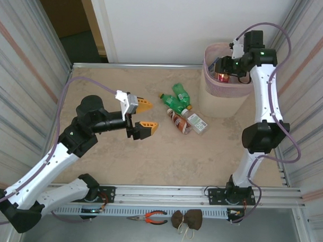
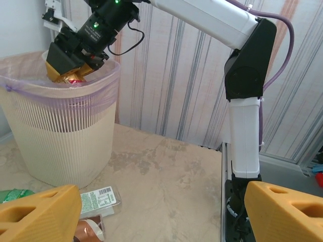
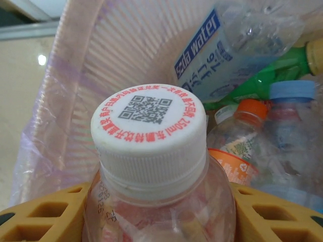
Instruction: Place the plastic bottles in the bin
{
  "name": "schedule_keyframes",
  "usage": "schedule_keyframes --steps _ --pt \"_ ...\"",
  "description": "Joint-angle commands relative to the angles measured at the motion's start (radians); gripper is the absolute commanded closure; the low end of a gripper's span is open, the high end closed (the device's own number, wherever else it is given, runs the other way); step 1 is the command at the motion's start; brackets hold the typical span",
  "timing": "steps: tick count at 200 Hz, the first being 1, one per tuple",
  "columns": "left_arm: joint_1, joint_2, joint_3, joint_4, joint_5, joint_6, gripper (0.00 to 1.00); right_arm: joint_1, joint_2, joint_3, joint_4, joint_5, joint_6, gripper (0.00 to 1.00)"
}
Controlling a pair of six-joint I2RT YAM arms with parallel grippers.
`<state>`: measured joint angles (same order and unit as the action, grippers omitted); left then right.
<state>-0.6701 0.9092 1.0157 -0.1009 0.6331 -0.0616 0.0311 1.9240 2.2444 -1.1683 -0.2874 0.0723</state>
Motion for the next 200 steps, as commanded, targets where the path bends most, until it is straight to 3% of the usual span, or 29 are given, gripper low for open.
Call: schedule_keyframes --steps 1,131,200 --pt "-0.004 0.003 -0.006 0.015 -0.015 -0.011 0.16 0.031 0.037 0.037 -0.102 0.013 -0.082 0.54" --pt "0.002 0.049 0.024 -0.028 -0.032 -0.015 0.17 0.034 0.244 0.036 -0.19 0.018 -0.071 0.41" --pt "0.014 0.057 0.041 -0.053 -0.044 -0.03 0.17 -0.005 0.126 0.078 -0.129 -0.072 -0.006 0.21"
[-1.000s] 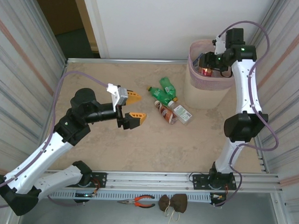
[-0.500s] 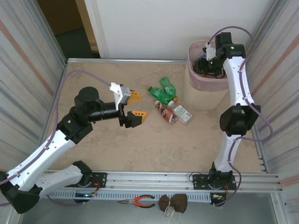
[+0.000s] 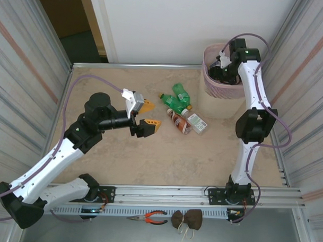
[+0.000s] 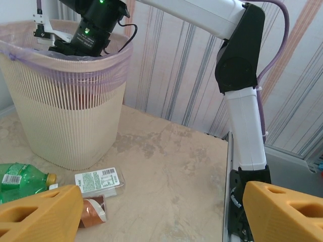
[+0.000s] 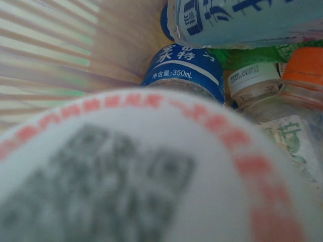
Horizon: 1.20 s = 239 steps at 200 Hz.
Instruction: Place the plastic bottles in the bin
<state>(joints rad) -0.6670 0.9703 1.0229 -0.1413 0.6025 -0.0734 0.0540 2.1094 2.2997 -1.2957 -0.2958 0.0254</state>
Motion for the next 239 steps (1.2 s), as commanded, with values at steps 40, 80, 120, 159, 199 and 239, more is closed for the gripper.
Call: schedule_keyframes --steps 40,80,120,159,199,239 --pt "0.018 -0.012 0.022 -0.023 -0.03 -0.046 0.18 -0.051 -0.152 0.019 0.029 -0.088 0.075 0.19" --pt "0.019 -0.018 0.019 -0.008 -0.029 -0.054 0.18 -0.049 -0.219 0.017 0.036 -0.082 0.087 0.23" --pt "0.019 -0.018 0.012 0.008 -0.029 -0.063 0.18 -0.037 -0.287 -0.019 0.067 -0.064 0.09 0.4" --pt "0.02 -0.008 0.013 0.015 -0.021 -0.073 0.2 -0.045 -0.311 -0.128 0.179 -0.029 0.095 0.66" --pt "0.02 -0.015 0.011 0.008 -0.035 -0.074 0.2 -0.048 -0.238 -0.163 0.188 -0.053 0.086 0.72" --pt "0.02 -0.012 0.008 0.009 -0.04 -0.075 0.2 -0.044 -0.18 -0.281 0.221 -0.091 0.085 0.76"
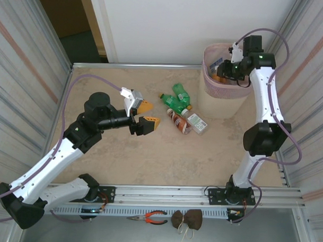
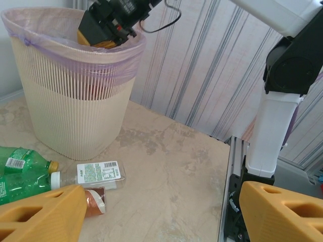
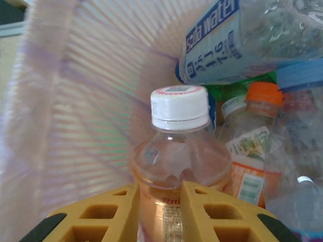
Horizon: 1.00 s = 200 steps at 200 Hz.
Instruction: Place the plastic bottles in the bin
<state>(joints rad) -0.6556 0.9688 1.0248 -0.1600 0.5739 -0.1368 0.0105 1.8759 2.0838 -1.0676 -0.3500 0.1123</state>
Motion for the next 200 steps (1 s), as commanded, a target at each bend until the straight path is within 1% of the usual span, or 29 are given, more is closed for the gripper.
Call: schedule_keyframes --steps 1,25,79,147,200 --pt "0.008 -0.011 0.005 0.028 -0.011 -0.013 0.2 0.001 0.054 -0.066 -0.008 -0.037 -0.001 0.76" --pt "0.008 -0.006 0.006 0.028 -0.011 -0.012 0.2 0.001 0.071 -0.068 -0.04 -0.024 -0.009 0.79" --pt "0.008 0.005 0.008 0.036 -0.006 -0.014 0.21 0.001 -0.019 -0.034 -0.011 0.004 0.007 0.78" --pt "0.013 -0.002 0.002 0.027 -0.025 -0.029 0.21 0.014 -0.133 -0.014 -0.021 0.039 0.018 0.74" --pt "0.035 -0.005 -0.009 0.027 -0.033 -0.074 0.2 0.074 -0.249 -0.057 -0.041 0.085 -0.008 0.7"
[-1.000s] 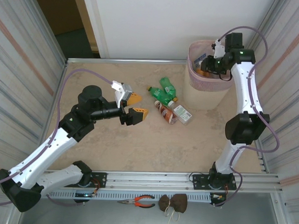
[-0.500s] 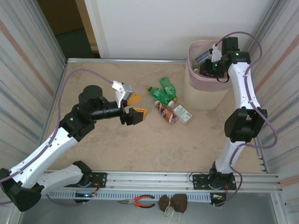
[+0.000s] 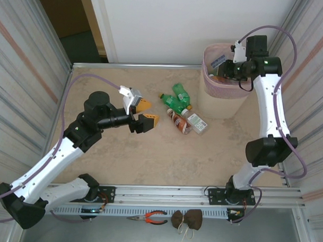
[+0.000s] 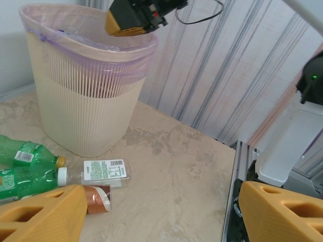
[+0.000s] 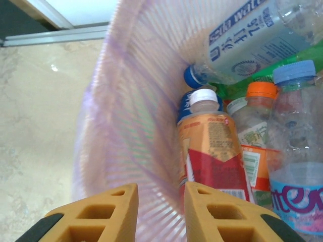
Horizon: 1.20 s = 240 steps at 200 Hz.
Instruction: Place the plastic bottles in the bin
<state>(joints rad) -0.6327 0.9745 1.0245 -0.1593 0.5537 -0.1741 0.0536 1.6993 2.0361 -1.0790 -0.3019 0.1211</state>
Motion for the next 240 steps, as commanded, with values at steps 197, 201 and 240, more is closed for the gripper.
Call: schedule_keyframes --steps 197,201,240 --pt "0.126 -0.24 -0.166 -0.023 -0.235 -0.211 0.12 0.575 0.035 -0.366 0.095 0.39 -0.02 0.5" --pt "0.127 -0.243 -0.169 -0.025 -0.235 -0.212 0.12 0.581 0.057 -0.354 0.089 0.394 -0.018 0.5" --pt "0.13 -0.279 -0.193 -0.04 -0.253 -0.224 0.12 0.617 0.255 -0.24 0.052 0.431 -0.032 0.48"
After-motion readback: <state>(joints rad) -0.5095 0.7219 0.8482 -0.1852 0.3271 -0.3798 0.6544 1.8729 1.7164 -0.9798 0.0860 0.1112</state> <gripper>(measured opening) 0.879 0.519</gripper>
